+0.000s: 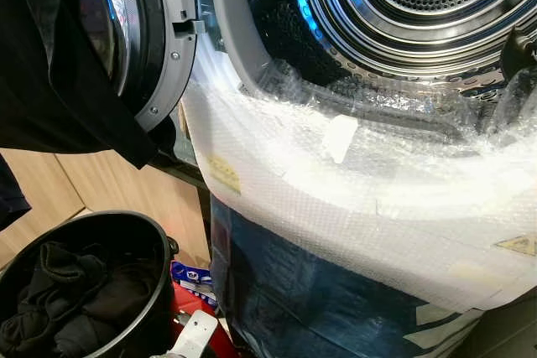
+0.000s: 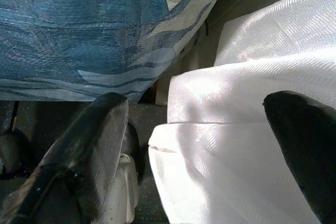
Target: Clothes washing
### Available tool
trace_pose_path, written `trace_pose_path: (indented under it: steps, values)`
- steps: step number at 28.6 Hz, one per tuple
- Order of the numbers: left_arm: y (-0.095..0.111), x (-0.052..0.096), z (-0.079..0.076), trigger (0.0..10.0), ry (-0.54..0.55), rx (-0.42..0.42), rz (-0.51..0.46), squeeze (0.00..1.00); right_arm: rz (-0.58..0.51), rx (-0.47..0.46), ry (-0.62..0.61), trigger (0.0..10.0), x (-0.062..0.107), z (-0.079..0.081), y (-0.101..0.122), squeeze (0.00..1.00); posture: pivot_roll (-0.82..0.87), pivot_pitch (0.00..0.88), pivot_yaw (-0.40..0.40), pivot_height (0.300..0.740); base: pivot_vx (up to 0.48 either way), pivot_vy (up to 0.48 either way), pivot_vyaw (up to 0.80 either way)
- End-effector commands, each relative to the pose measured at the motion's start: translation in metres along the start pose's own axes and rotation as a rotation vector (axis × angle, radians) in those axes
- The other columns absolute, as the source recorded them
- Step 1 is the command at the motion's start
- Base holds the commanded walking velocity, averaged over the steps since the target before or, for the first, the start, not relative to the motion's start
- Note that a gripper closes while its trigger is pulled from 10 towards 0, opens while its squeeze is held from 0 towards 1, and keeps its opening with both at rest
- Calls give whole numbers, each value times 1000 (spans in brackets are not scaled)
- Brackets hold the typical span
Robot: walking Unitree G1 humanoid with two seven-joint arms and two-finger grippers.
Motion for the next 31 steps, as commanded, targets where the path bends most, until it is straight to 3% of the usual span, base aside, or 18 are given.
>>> trace_pose_path:
  steps: [1, 9, 13, 22, 25, 27, 29, 31]
  values:
    - [-17, 2, 0, 10000, 31, 50, -25, 0, 6, 77, 304, 10000, 7, 45, -4, 0, -18, 0, -21, 740, 0, 0, 0]
    - [-17, 2, -1, 10000, 29, 49, -24, 0, 5, 81, 300, 10000, 7, 45, -4, 0, -18, 0, -22, 740, 0, 0, 0]
    - [-1, -1, -25, 10000, -105, 58, -67, 0, -15, 197, 345, 10000, 8, 54, 2, 0, -37, 0, -36, 740, 0, 0, 0]
    - [9, -2, -36, 10000, -154, 34, -109, 0, -20, 225, 365, 10000, 9, 56, 3, 0, -50, 0, -27, 740, 0, 0, 0]
    - [22, -2, -41, 10000, -193, -46, -158, 0, -14, 228, 365, 10000, 9, 55, -1, 0, -49, 0, -21, 740, 0, 0, 0]
    - [42, -1, -35, 10000, -167, -128, -241, 0, -12, 233, 368, 10000, 10, 55, -2, 0, -40, 0, -21, 740, 0, 0, 0]
    - [62, 2, -32, 10000, -171, -122, -328, 0, -9, 230, 370, 10000, 10, 56, -5, 0, -34, 0, -15, 740, 0, 0, 0]
    - [74, 4, -36, 10000, -203, -202, -385, 0, 5, 241, 369, 10000, 11, 54, -10, 0, -31, 0, -13, 740, 0, 0, 0]
Point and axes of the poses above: a point about 5 cm out from each wrist's last joint towards the gripper, its own x axis pointing back from the gripper into the wrist, its own y axis along the axis of the wrist's last joint, z = x × y, the point moved 2 cm from there along -x, pointing out of the wrist towards the gripper, and after that the axes turned 12 degrees about -x, right-handed, at the moved point
